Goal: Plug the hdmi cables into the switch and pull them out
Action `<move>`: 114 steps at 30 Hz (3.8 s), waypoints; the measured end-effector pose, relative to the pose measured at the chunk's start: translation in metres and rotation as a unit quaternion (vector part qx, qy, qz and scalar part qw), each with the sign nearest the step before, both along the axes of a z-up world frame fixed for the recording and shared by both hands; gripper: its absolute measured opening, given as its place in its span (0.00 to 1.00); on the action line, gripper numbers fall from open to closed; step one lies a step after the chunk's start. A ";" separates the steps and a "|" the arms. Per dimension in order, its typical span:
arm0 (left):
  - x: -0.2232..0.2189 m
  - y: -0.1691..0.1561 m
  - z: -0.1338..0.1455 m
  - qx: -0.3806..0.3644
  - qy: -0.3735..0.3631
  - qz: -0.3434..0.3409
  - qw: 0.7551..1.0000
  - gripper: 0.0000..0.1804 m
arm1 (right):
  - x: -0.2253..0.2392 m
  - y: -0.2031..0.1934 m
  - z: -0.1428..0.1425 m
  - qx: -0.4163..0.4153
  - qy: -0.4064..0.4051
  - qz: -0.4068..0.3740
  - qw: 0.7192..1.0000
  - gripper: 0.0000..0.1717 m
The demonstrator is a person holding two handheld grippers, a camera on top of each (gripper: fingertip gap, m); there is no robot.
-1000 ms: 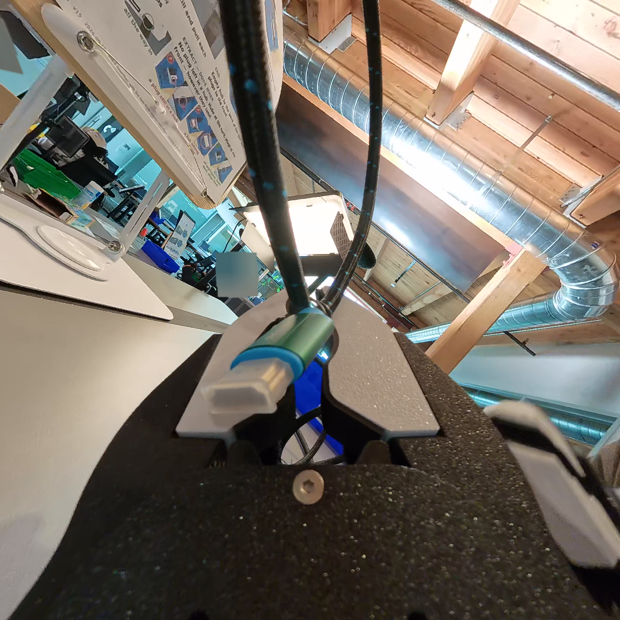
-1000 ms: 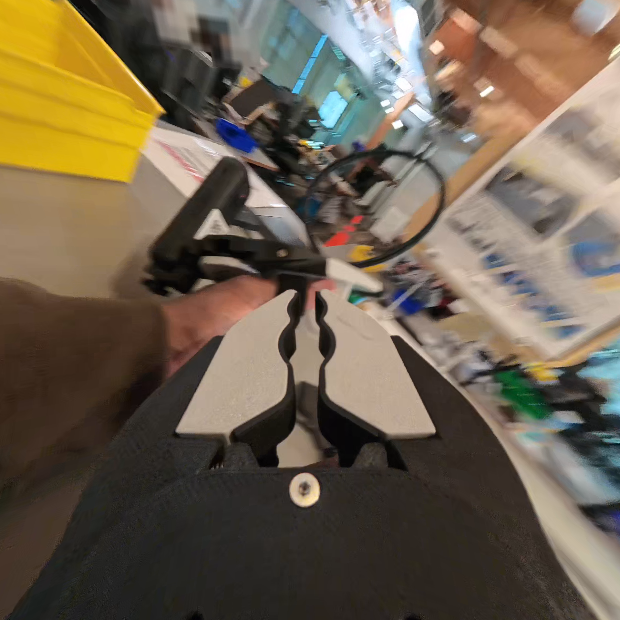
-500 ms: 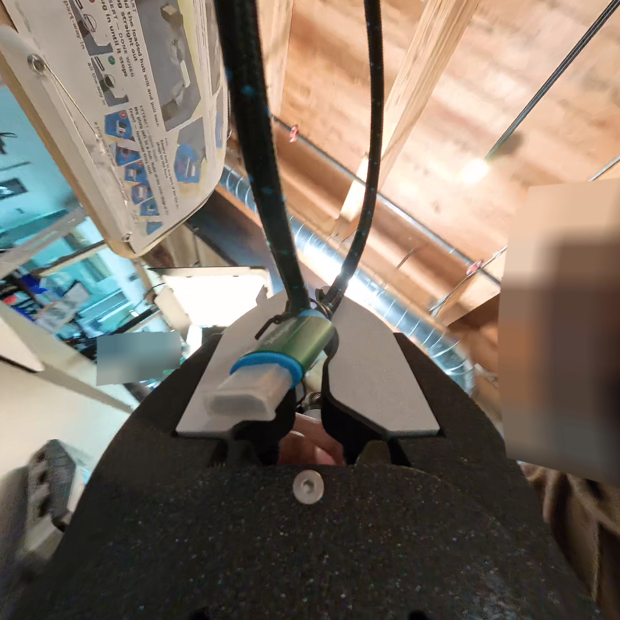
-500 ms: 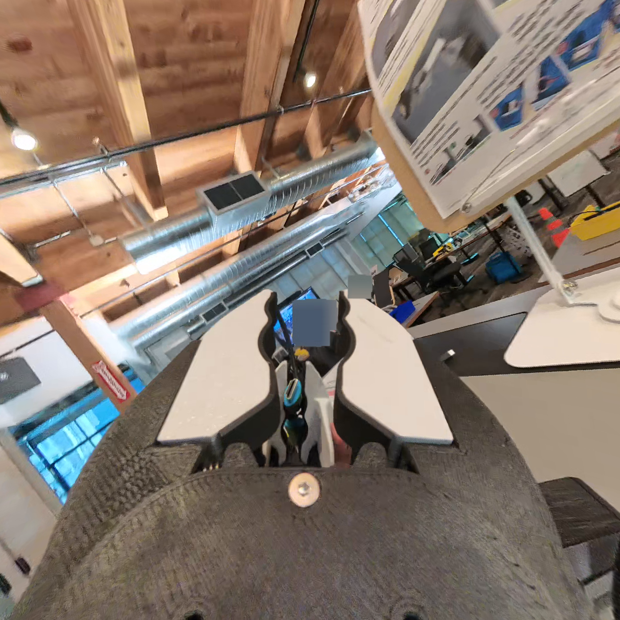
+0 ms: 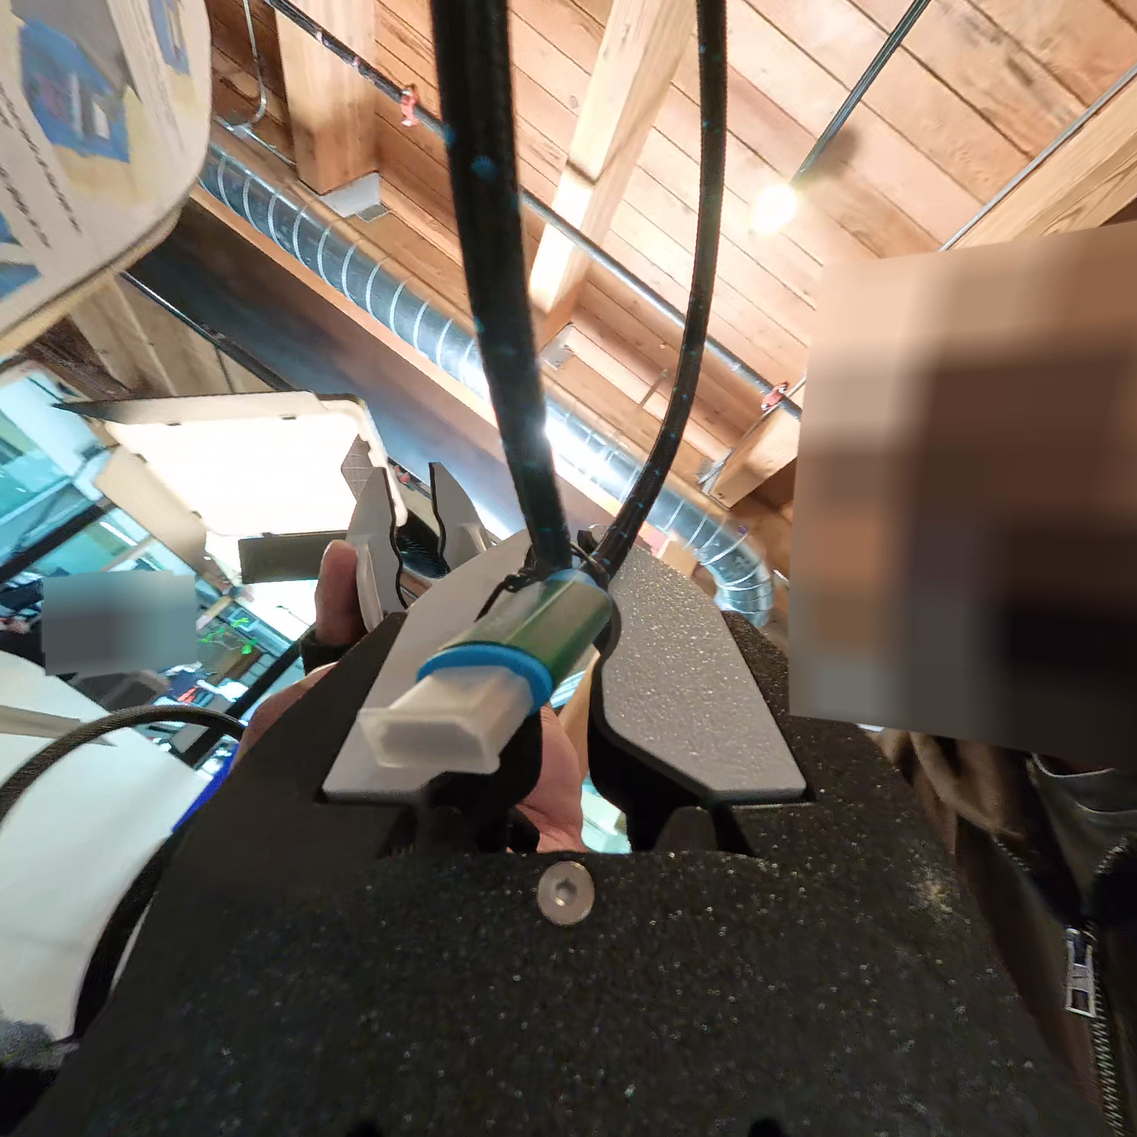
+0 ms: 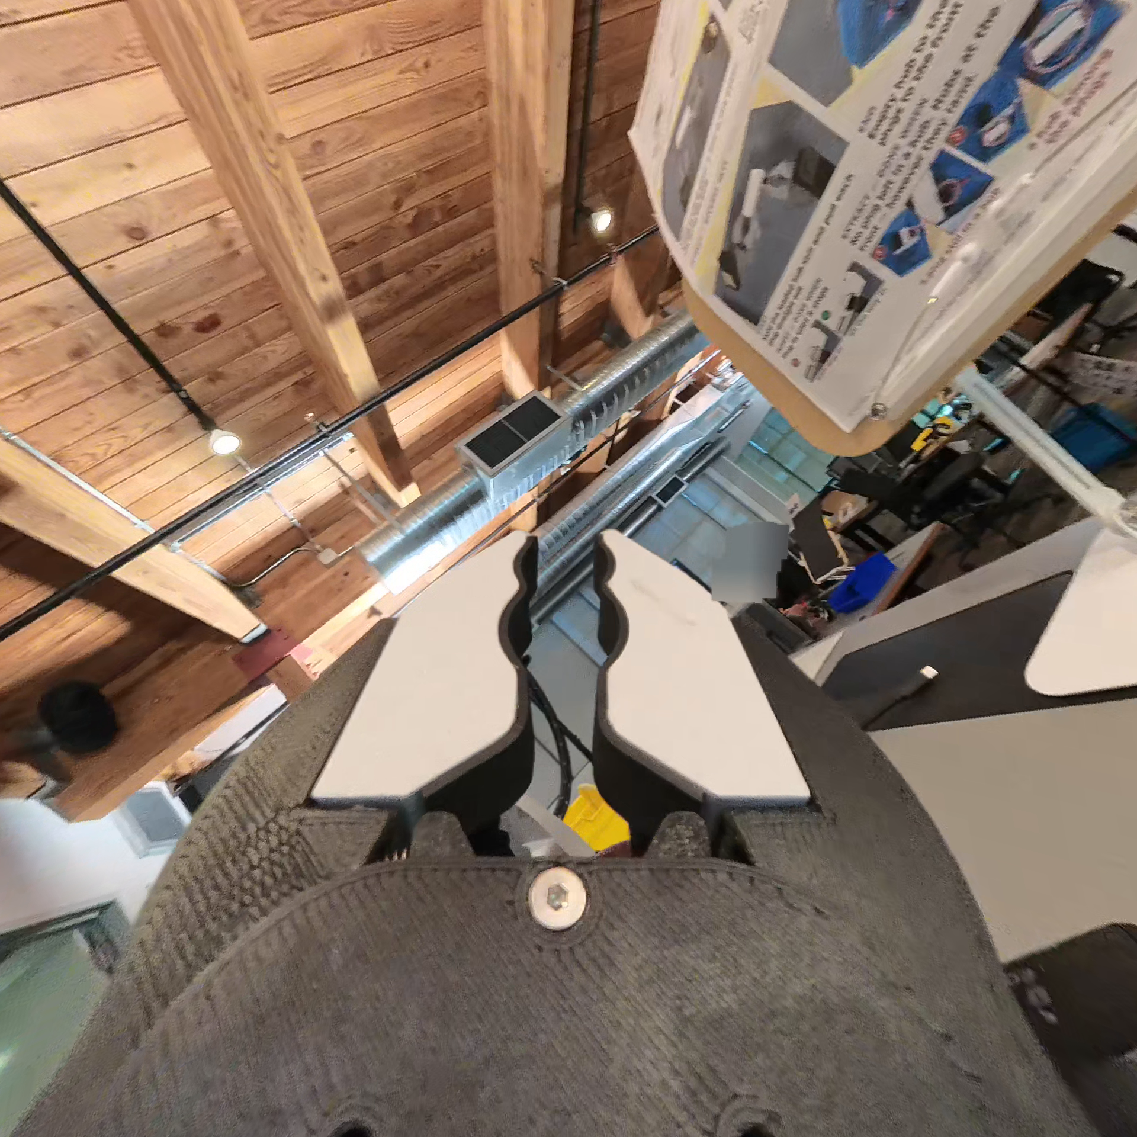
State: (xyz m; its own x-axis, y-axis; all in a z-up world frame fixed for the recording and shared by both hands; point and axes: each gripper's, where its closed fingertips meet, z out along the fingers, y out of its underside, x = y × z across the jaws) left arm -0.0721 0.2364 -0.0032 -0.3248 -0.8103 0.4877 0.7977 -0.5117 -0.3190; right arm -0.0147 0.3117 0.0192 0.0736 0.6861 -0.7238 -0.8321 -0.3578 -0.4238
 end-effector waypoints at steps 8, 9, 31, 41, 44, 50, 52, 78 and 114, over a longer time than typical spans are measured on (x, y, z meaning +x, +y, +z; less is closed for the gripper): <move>-0.008 0.026 -0.018 -0.033 0.104 0.091 0.990 0.06 | -0.030 -0.020 -0.013 0.099 -0.171 -0.047 0.979 0.10; -0.012 0.036 -0.027 -0.058 0.133 0.119 0.982 0.06 | -0.035 -0.022 -0.018 0.116 -0.203 -0.058 0.970 0.10; -0.011 0.067 -0.087 -0.217 0.289 -0.019 0.932 0.06 | -0.087 -0.021 -0.119 0.407 -0.718 -0.273 0.494 0.11; -0.015 0.067 -0.077 -0.185 0.274 -0.003 0.944 0.17 | -0.077 -0.012 -0.111 0.328 -0.698 -0.246 0.587 0.06; -0.021 0.069 -0.072 -0.184 0.247 0.001 0.951 0.20 | -0.067 -0.005 -0.102 0.247 -0.631 -0.206 0.706 0.06; -0.008 0.062 -0.071 -0.170 0.253 -0.019 0.952 0.20 | -0.060 -0.004 -0.079 0.152 -0.465 -0.132 0.862 0.05; -0.006 0.060 -0.071 -0.171 0.244 -0.027 0.954 0.20 | -0.059 -0.005 -0.075 0.136 -0.431 -0.117 0.884 0.05; -0.073 0.076 -0.055 -0.135 0.300 0.222 0.918 0.08 | -0.085 -0.013 -0.086 0.213 -0.558 -0.178 0.782 0.18; -0.029 0.058 -0.076 -0.148 0.345 -0.003 0.927 0.08 | -0.088 -0.007 -0.102 0.202 -0.588 -0.162 0.766 0.12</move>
